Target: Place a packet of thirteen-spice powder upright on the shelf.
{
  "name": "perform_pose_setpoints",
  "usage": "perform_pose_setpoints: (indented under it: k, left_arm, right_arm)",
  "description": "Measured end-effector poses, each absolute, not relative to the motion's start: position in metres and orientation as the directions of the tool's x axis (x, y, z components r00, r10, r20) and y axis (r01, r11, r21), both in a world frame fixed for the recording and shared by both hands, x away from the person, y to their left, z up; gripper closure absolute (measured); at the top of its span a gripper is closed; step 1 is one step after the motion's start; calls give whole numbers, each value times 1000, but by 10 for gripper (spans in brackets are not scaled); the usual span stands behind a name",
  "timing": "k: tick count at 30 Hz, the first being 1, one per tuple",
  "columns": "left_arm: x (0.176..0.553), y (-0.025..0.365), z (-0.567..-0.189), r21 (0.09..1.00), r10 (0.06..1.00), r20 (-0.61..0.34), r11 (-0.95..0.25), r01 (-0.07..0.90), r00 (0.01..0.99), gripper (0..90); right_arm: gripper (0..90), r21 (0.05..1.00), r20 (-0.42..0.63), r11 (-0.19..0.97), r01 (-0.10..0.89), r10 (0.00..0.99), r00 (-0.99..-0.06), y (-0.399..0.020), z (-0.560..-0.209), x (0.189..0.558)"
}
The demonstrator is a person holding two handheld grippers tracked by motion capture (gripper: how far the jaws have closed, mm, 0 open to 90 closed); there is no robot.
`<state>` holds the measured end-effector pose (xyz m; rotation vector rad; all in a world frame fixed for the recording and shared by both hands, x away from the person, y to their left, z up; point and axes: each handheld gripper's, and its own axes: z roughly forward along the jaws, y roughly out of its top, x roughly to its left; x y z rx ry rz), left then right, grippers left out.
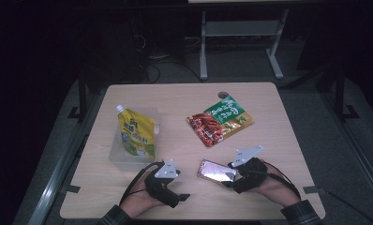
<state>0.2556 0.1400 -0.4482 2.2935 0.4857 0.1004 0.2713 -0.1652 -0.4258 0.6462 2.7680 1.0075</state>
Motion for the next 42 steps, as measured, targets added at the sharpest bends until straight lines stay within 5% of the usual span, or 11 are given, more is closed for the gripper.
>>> perform_pose_setpoints:
  k: [7,10,28,42]
  left_arm:
    - [256,140,-448,706,366,-72,-638,307,928,134]
    - [256,139,-449,706,365,-75,-637,308,928,134]
    - [264,122,-445,730,375,-62,-615,298,925,133]
    - [295,82,-455,699,383,-26,-653,291,923,133]
  right_arm:
    - [816,624,124,679,386,401,-907,-172,-434,255]
    - [895,604,142,697,387,383,-913,-169,-441,253]
    - [899,565,79,692,450,498,-864,-188,-450,301]
    - [899,661,102,595,456,531,-841,-207,-435,308]
